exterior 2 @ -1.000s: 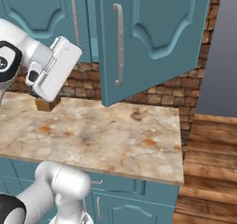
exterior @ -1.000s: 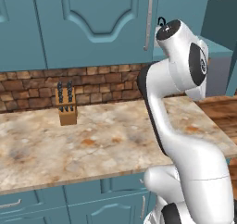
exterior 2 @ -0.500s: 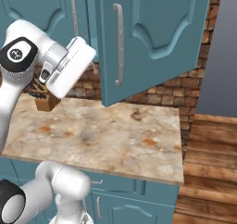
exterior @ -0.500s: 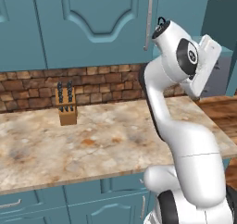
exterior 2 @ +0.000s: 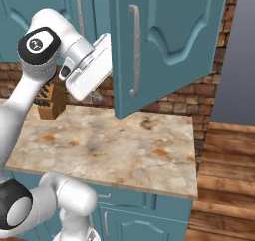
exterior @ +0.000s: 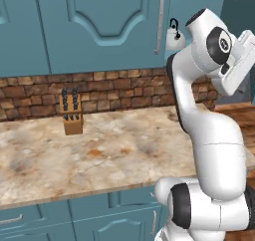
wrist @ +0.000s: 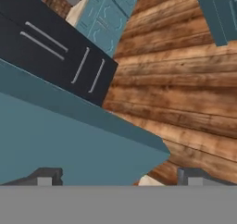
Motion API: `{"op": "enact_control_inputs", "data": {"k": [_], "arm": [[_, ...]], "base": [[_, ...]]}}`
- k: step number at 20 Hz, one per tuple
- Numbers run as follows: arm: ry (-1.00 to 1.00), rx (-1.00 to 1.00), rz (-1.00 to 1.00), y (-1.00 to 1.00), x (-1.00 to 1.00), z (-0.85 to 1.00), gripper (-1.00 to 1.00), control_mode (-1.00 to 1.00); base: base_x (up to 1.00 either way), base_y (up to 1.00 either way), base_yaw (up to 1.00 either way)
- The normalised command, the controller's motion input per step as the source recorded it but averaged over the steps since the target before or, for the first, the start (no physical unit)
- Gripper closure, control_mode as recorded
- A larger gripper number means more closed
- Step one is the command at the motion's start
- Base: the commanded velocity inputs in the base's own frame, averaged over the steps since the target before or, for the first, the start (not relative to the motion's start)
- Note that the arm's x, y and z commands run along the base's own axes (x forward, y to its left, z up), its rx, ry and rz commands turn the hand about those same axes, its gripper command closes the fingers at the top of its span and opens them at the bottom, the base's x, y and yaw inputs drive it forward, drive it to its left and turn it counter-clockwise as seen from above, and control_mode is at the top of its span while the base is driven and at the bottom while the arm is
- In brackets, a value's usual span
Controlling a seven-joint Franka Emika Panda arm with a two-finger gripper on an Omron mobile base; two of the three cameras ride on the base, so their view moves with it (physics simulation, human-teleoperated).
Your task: Open the cabinet, pick the kettle from the cabinet, and place it in the sink.
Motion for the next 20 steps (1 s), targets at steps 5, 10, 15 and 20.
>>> {"op": "enact_control_inputs", "data": {"k": [5,10,15,20], "arm": [[-0.15,0.05,-0.09,-0.54,-0.23,0.0,-1.0,-1.0],[-0.08,0.07,-0.03,-0.66,-0.15,0.0,-1.0,-1.0],[-0.01,0.06,0.0,-0.69,-0.08,0.0,-1.0,-1.0],[0.0,0.04,0.0,-0.64,-0.04,0.0,-1.0,-1.0]], "base": [[0.0,0.0,0.0],[0.0,0.0,0.0],[0.0,0.0,0.0],[0.0,0.0,0.0]]}}
